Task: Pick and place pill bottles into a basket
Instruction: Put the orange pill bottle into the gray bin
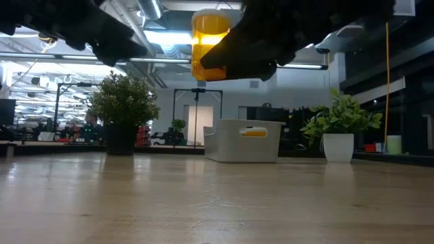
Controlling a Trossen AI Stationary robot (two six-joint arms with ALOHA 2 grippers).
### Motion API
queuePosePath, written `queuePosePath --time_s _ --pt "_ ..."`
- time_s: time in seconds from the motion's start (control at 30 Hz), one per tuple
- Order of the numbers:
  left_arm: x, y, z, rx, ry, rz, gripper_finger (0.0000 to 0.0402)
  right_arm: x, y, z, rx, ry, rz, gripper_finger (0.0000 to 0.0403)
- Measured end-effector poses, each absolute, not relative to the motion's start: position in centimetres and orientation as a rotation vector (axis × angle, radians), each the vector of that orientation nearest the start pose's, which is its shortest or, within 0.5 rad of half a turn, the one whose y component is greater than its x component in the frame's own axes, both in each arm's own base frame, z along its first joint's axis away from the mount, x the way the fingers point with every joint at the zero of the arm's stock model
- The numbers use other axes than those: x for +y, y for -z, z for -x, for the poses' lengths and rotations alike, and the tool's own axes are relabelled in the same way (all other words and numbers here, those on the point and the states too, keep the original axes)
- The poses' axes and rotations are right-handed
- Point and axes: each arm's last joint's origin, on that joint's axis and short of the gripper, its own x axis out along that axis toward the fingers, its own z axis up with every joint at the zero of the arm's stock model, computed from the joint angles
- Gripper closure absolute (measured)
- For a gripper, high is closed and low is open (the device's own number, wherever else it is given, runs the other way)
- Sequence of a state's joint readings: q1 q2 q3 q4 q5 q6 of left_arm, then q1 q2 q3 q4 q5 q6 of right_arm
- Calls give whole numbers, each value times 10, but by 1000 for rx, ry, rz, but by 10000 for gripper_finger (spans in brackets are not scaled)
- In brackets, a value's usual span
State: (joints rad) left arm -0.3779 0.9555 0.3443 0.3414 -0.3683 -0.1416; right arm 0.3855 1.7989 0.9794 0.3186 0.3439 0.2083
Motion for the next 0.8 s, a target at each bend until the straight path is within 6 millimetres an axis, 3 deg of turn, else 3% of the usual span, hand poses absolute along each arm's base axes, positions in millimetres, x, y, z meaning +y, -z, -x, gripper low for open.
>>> queuePosePath --time_s 0.17,0.37,0.6,0.8 --pt "-58 -197 -191 292 -25 38 151 115 -186 -353 460 6 -5 214" --pt "-55 -210 -211 299 -5 -6 151 89 -203 -356 438 -23 37 214" --pt "-48 -215 -227 292 -51 -62 151 61 -208 -359 441 -37 74 214" --pt "-43 -218 -232 244 -75 -48 151 51 -209 -362 428 -75 52 214"
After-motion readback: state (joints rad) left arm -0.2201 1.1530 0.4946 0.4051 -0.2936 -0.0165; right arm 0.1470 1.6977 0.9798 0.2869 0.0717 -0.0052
